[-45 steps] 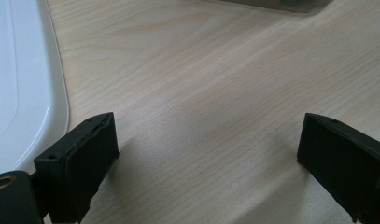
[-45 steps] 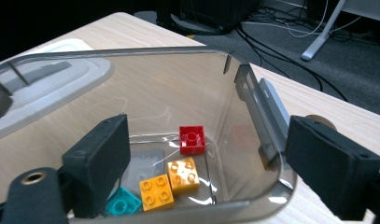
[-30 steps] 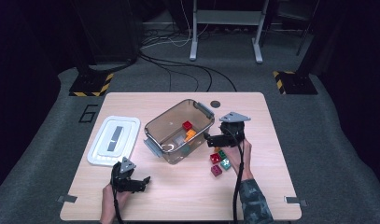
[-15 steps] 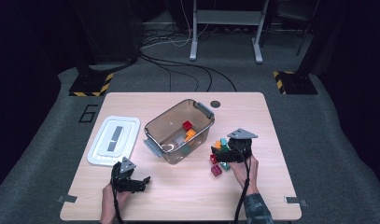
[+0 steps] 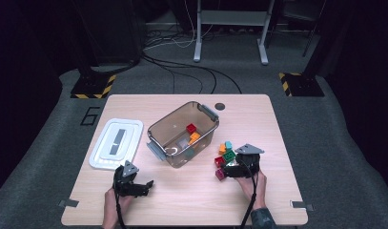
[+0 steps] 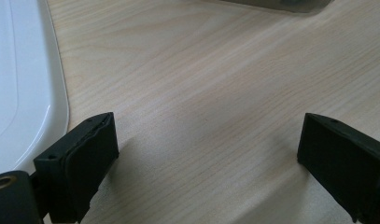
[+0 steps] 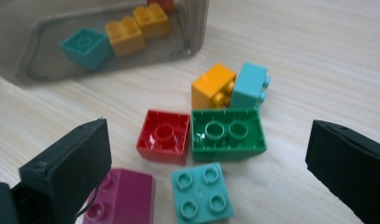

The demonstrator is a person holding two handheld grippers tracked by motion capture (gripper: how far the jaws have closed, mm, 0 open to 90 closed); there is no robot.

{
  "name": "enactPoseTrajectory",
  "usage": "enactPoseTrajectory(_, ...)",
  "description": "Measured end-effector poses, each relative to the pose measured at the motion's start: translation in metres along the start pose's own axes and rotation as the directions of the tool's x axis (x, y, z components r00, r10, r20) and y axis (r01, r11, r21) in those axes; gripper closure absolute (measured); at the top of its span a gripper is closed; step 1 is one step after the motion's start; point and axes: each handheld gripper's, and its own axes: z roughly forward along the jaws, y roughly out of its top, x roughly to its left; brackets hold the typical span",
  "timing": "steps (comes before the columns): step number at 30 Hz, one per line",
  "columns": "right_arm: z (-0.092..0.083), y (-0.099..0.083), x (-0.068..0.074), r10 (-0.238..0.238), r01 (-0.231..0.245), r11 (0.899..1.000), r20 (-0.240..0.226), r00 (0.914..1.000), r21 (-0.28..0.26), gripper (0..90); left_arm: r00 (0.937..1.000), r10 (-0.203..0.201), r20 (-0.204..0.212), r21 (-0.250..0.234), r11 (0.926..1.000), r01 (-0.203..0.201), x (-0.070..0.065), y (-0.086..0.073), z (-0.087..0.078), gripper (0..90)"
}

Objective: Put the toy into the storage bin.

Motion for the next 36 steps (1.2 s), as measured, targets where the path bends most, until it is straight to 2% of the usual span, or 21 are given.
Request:
enactPoseTrajectory(15, 0.006, -0.02, -0.005, 0.013, -0.013, 0.998, 0.004, 0.9999, 0.055, 5.1, 1.0, 0.0, 0.0, 0.0, 1.0, 0.0, 0.0, 0.0, 0.0, 4.7)
enactPoseTrajectory(16, 0.006, -0.021, -0.005, 0.011, -0.011, 0.998, 0.002, 0.9999, 0.055, 9.0, 1.0, 0.0, 0.0, 0.0, 1.0, 0.0, 0.0, 0.0, 0.0, 4.7)
enactPoseTrajectory(17, 0.006, -0.021, -0.005, 0.011, -0.011, 0.998, 0.002, 0.9999, 0.055, 9.0, 1.0, 0.0, 0.0, 0.0, 1.0, 0.0, 0.0, 0.0, 0.0, 4.7)
enactPoseTrajectory(18, 0.005, -0.023, -0.005, 0.013, -0.013, 0.999, 0.004, 0.9999, 0.044, 14.4, 1.0, 0.0, 0.0, 0.0, 1.0, 0.0, 0.0, 0.0, 0.0, 4.8)
enactPoseTrajectory(27, 0.005, -0.029, -0.007, 0.011, -0.01, 0.998, -0.018, 0.9998, 0.063, 29.1, 1.0, -0.001, -0.003, -0.003, 1.0, 0.001, 0.0, 0.0, 0.0, 4.7)
enactPoseTrajectory(30, 0.005, -0.031, -0.006, -0.008, 0.009, 0.998, -0.022, 0.9997, 0.067, 38.7, 1.0, 0.0, 0.0, 0.0, 1.0, 0.0, 0.0, 0.0, 0.0, 4.8)
enactPoseTrajectory(33, 0.005, -0.031, -0.006, -0.013, 0.015, 0.997, -0.025, 0.9996, 0.074, 43.3, 1.0, 0.0, 0.0, 0.0, 1.0, 0.0, 0.0, 0.0, 0.0, 4.7)
enactPoseTrajectory(34, 0.005, -0.031, -0.005, -0.017, 0.018, 0.997, -0.022, 0.9996, 0.074, 48.8, 1.0, 0.0, 0.0, 0.002, 1.0, 0.0, 0.0, 0.0, 0.0, 4.7)
enactPoseTrajectory(35, 0.005, -0.031, -0.005, -0.017, 0.018, 0.997, -0.022, 0.9996, 0.074, 48.8, 1.0, 0.0, 0.0, 0.002, 1.0, 0.0, 0.0, 0.0, 0.0, 4.7)
enactPoseTrajectory(36, 0.005, -0.031, -0.004, -0.027, 0.029, 0.997, -0.019, 0.9994, 0.075, 53.5, 1.0, 0.0, 0.0, 0.0, 1.0, 0.0, 0.0, 0.0, 0.0, 4.7)
